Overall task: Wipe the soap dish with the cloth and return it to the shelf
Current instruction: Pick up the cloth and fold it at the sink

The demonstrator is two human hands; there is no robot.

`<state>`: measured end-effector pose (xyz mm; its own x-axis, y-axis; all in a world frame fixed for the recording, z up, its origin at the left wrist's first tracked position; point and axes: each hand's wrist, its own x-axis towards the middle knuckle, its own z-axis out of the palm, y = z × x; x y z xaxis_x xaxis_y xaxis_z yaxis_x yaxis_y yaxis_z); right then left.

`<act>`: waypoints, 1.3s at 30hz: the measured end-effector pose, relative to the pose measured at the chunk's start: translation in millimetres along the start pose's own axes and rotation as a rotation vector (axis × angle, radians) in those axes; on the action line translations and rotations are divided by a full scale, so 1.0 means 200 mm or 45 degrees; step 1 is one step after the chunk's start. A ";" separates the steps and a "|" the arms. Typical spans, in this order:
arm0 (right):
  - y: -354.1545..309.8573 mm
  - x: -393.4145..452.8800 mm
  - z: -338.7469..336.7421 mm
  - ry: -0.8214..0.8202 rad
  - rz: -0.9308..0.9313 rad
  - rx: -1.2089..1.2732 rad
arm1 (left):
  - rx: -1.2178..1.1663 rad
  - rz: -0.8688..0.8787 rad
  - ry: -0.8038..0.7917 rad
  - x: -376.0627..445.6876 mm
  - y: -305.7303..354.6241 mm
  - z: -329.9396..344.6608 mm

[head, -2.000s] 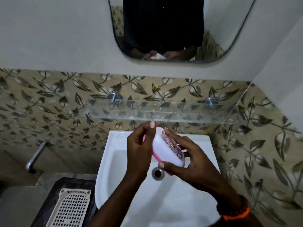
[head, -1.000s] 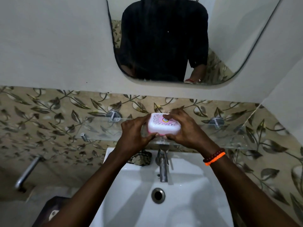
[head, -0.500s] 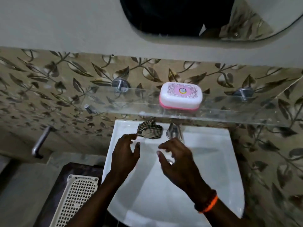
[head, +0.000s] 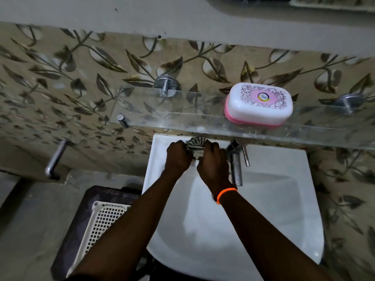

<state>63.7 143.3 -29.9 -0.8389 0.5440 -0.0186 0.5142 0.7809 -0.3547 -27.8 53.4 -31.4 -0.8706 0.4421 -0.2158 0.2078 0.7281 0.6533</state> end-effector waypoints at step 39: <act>-0.05 -0.79 -0.19 -1.118 0.830 2.911 | -0.233 0.477 0.342 -1.04 0.38 -0.56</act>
<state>197.8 60.6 12.8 -0.8824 -0.1611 -0.4421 0.2279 -0.9683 -0.1020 119.0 -41.7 143.6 -0.8401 0.4877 0.2374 0.4679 0.4302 0.7721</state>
